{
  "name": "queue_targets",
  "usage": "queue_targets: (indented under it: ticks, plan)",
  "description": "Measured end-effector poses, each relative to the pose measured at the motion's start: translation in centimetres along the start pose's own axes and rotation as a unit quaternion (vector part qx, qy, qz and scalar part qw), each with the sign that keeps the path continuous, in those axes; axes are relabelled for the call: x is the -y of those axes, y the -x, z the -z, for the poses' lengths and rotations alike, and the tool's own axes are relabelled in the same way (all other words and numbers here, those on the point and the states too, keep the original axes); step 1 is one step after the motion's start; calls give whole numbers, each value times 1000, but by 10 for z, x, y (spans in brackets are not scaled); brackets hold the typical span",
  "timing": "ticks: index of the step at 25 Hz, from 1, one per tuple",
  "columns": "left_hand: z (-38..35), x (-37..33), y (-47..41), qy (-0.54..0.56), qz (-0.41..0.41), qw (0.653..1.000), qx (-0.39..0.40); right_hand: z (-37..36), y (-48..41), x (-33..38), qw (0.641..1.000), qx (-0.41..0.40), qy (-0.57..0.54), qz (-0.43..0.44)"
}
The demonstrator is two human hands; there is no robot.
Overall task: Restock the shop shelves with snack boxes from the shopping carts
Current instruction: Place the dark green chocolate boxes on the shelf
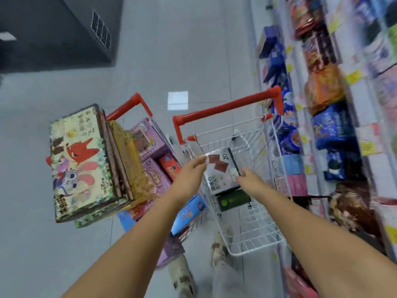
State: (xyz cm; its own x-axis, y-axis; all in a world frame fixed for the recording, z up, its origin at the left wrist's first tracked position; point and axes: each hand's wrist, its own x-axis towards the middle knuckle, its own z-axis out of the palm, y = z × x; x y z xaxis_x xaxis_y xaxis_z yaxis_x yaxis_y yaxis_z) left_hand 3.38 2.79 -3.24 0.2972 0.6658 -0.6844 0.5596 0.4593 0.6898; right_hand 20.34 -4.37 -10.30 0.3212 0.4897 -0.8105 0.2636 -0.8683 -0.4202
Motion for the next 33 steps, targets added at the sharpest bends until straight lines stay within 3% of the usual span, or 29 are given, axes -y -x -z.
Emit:
queue_targets:
  ticks: [6, 13, 15, 18, 21, 24, 27, 31, 33]
  plan:
    - [-19, 40, -47, 163, 112, 980, -21, -41, -79, -19, 997, -23, -32, -59]
    - [-21, 55, -56, 186, 124, 974, -25, -33, -85, -20, 980, -14, -190, -58]
    - [-17, 57, -59, 188, 115, 975, -29, -16, -70, -21, 982, -80, -168, -23]
    - [-15, 56, -62, 194, 111, 974, -32, 20, -43, -35, 962, -247, -116, 24]
    - [-19, 54, -66, 198, 117, 973, -22, 36, -46, -57, 947, -314, -68, 19]
    - [-24, 53, -70, 200, 115, 973, -10, 23, -68, -62, 947, -318, 41, 29]
    - [-27, 50, -73, 194, 112, 975, -3, 0, -95, -71, 945, -319, 72, 14]
    - [-30, 47, -83, 165, 105, 981, -1, -14, -127, -92, 975, -208, 76, -30]
    - [-31, 48, -88, 157, 104, 982, 6, -18, -124, -95, 970, -194, 141, -26]
